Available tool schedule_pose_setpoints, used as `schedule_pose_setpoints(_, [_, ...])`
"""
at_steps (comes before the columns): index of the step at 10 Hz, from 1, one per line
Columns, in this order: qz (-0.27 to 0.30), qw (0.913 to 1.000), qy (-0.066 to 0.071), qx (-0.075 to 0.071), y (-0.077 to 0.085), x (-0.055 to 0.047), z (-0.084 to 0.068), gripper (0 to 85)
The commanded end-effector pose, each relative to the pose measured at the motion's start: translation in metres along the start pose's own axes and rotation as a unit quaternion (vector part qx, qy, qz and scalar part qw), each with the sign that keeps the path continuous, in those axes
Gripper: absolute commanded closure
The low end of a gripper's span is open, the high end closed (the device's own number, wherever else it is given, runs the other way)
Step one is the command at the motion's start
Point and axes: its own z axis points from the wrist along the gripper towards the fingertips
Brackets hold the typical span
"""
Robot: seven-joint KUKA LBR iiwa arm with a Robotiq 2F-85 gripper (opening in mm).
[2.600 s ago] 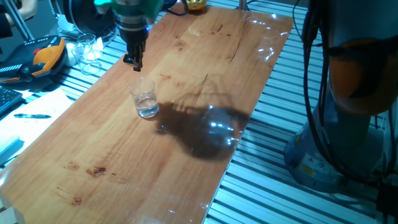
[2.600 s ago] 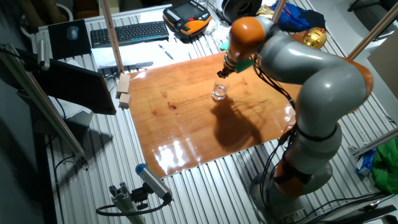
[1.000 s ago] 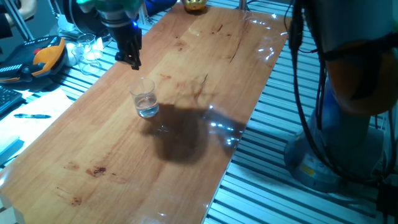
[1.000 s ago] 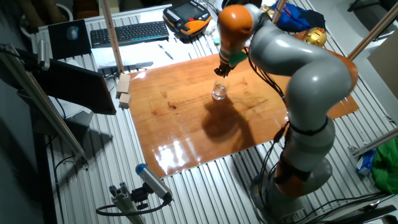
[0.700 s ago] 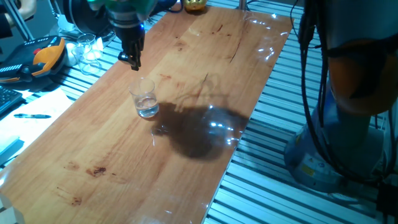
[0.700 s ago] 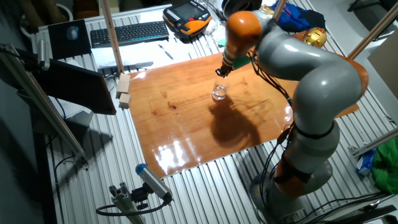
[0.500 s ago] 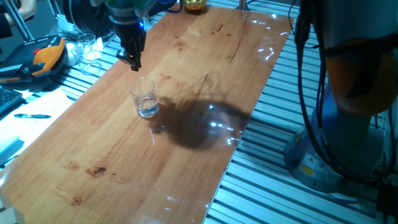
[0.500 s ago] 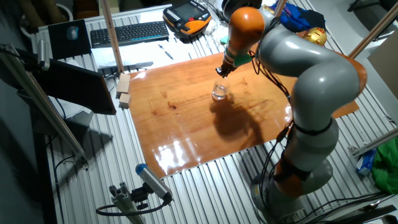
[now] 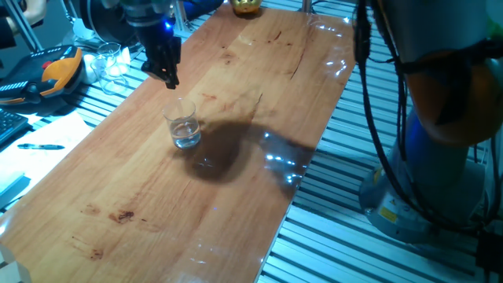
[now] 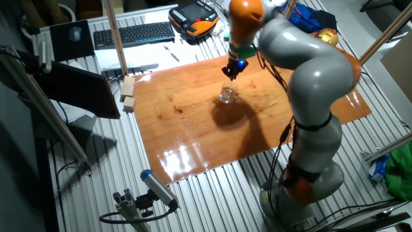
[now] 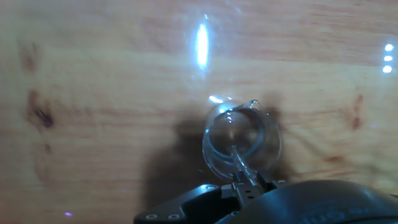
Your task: Stir the beaker with a glass rod
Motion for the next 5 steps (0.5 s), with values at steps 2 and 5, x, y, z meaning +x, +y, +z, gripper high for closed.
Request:
schedule_pose_setpoints(2, [-0.032,0.9974,-0.063,0.014,0.0005,-0.0008,-0.0004,85.0])
schedule_pose_setpoints(5, [-0.053,0.9904,-0.124,0.032,0.0013,-0.0003,-0.0016,85.0])
